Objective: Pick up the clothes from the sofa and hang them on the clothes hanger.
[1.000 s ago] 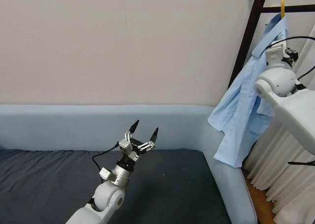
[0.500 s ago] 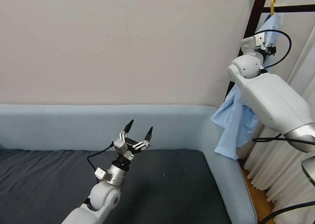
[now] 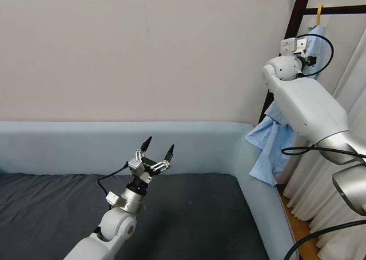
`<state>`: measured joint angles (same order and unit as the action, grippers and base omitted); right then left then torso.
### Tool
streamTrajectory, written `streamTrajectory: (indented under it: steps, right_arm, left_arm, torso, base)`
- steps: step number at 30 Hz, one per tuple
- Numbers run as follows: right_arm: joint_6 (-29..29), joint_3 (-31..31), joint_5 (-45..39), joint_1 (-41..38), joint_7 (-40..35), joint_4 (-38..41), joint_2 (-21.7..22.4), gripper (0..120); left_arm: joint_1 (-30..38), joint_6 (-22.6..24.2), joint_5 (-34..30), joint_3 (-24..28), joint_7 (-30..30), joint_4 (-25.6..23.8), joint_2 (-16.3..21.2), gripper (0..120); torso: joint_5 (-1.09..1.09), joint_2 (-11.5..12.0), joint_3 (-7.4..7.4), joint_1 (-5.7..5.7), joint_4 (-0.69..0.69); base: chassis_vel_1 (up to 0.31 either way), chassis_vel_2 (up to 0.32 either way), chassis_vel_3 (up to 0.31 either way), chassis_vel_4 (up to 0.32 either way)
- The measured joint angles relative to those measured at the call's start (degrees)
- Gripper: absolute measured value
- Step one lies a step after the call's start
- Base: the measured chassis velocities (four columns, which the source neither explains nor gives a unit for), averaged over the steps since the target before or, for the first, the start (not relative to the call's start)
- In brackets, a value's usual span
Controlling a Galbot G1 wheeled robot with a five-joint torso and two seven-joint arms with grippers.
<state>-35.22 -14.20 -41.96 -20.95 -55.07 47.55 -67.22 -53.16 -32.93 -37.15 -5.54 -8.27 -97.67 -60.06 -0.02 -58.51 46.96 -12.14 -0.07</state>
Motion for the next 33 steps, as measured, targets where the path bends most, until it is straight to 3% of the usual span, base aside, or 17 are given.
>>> streamTrajectory:
  steps: [5, 8, 11, 14, 16, 18, 21, 22, 24, 28, 32, 33]
  right_arm:
    - [0.6, 0.4, -3.4, 0.9, 0.0, 4.3, 1.2, 9]
    - [0.6, 0.5, -5.3, 2.0, 0.1, 8.6, 2.5, 16]
    - [1.4, 0.8, -5.5, 6.0, 1.0, 19.8, 6.9, 29]
    - [3.4, 1.8, -6.0, 9.6, 3.1, 26.2, 10.1, 36]
    - [9.2, 5.0, -6.7, 17.9, 9.7, 37.6, 16.5, 48]
    - [11.2, 7.0, -7.0, 21.8, 12.4, 41.8, 18.8, 51]
    - [19.2, 15.9, -7.1, 37.7, 22.8, 55.4, 25.3, 67]
    - [19.2, 15.9, -7.1, 37.7, 22.8, 55.4, 25.3, 67]
    - [24.8, 20.1, -4.6, 48.2, 27.7, 61.0, 27.1, 75]
    - [31.6, 27.1, -1.1, 61.8, 33.9, 65.4, 25.8, 89]
    - [40.3, 37.9, 6.5, 79.9, 47.0, 66.5, 17.7, 100]
    - [40.3, 37.9, 6.5, 79.9, 47.0, 66.5, 17.7, 100]
  left_arm:
    - [-0.2, -0.4, -1.0, -0.5, 0.0, -0.4, 1.1, 100]
    - [-0.5, -0.8, -1.2, -0.7, 0.0, -0.3, 1.3, 100]
    - [-2.0, -1.3, -1.4, -1.0, 0.0, 0.0, 1.3, 100]
    - [-2.7, -1.4, -1.9, -1.2, 0.0, -0.2, 1.2, 100]
    - [-3.8, -1.4, -3.0, -1.4, 0.9, -1.4, 0.4, 100]
    - [-4.2, -1.3, -3.4, -1.5, 1.3, -2.1, 0.1, 100]
    - [-6.4, -0.7, -4.5, -2.1, 2.4, -5.2, -1.2, 100]
    - [-6.4, -0.7, -4.5, -2.1, 2.4, -5.2, -1.2, 100]
    - [-8.5, 0.7, -4.7, -3.5, 2.7, -7.6, -2.4, 100]
    - [-12.3, 3.6, -4.2, -6.3, 3.4, -10.4, -5.2, 100]
    - [-18.3, 9.6, 0.4, -9.0, 10.0, -14.9, -9.7, 100]
    - [-18.3, 9.6, 0.4, -9.0, 10.0, -14.9, -9.7, 100]
  torso:
    - [0.01, 0.0, 0.0, 0.0, 0.0]
    - [0.01, 0.0, 0.0, 0.0, 0.01]
    - [-0.01, 0.0, 0.0, 0.0, 0.05]
    - [-0.01, 0.0, 0.0, 0.01, 0.05]
    - [0.03, 0.0, 0.0, 0.01, 0.0]
    - [0.04, 0.0, 0.0, 0.01, -0.01]
    - [0.04, 0.0, -0.02, 0.02, -0.06]
    - [0.04, 0.0, -0.02, 0.02, -0.06]
    - [0.03, 0.0, -0.02, 0.03, -0.03]
    - [-0.01, 0.0, -0.02, 0.02, 0.04]
    - [0.03, 0.0, -0.01, 0.02, -0.01]
    - [0.03, 0.0, -0.01, 0.02, -0.01]
  base:
    - [0.0, 0.0, 0.0, 0.0]
    - [0.0, 0.0, 0.0, 0.0]
    - [0.0, 0.0, 0.0, 0.0]
    - [0.0, 0.0, 0.0, 0.0]
    - [0.0, 0.0, 0.0, 0.0]
    - [0.0, 0.0, 0.0, 0.0]
    - [0.0, 0.0, 0.0, 0.0]
    - [0.0, 0.0, 0.0, 0.0]
    - [0.0, 0.0, 0.0, 0.0]
    - [0.0, 0.0, 0.0, 0.0]
    - [0.0, 0.0, 0.0, 0.0]
    - [0.0, 0.0, 0.0, 0.0]
